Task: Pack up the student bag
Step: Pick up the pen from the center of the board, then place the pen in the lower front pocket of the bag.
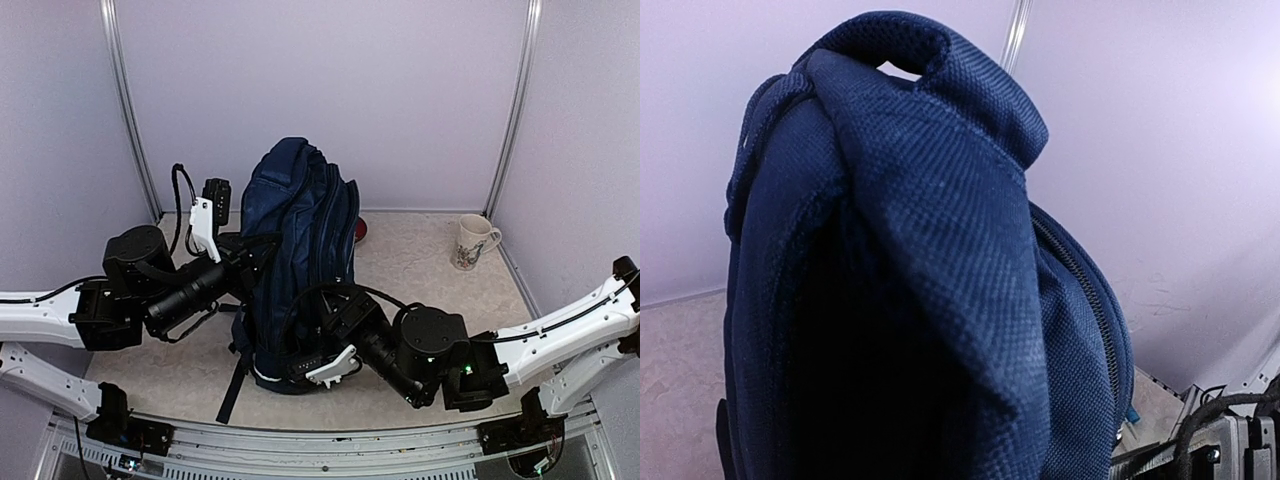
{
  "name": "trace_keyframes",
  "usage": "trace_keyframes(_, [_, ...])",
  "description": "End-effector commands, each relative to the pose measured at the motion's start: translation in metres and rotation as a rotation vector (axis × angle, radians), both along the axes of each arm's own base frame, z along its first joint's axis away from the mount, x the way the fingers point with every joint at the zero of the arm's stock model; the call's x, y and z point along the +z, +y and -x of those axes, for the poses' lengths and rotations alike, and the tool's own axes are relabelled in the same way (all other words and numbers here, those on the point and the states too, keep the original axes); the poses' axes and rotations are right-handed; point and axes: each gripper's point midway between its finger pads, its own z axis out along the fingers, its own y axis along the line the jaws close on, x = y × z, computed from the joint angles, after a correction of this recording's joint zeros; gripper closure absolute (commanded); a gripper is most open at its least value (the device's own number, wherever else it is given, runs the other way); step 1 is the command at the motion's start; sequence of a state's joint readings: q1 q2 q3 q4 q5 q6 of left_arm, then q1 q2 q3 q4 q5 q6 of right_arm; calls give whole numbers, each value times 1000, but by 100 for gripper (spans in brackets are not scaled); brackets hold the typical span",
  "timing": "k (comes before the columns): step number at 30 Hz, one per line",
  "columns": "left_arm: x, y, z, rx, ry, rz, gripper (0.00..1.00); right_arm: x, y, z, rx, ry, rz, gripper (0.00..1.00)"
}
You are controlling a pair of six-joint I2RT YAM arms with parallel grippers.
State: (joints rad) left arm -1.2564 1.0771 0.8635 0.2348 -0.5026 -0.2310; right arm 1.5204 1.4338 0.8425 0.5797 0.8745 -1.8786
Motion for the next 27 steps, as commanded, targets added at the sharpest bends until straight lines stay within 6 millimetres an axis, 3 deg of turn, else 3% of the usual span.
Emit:
trace_keyframes(1, [46, 13, 15, -46, -68, 137, 100, 42, -20, -11, -75, 42, -137, 64])
trace_keyframes(4, [47, 17, 16, -40, -73, 134, 100, 43, -16, -7, -35, 68, -141, 69])
trace_keyframes(9, [50, 18, 16, -48, -83, 91, 100, 62, -5, -1, 31, 102, -194, 71])
trace_keyframes(23, [52, 16, 12, -55, -87, 76, 100, 78, 1, 11, 149, 169, -250, 52])
trace_keyframes(27, [53, 14, 13, -62, -89, 72, 100, 77, -3, 6, 141, 186, -249, 59])
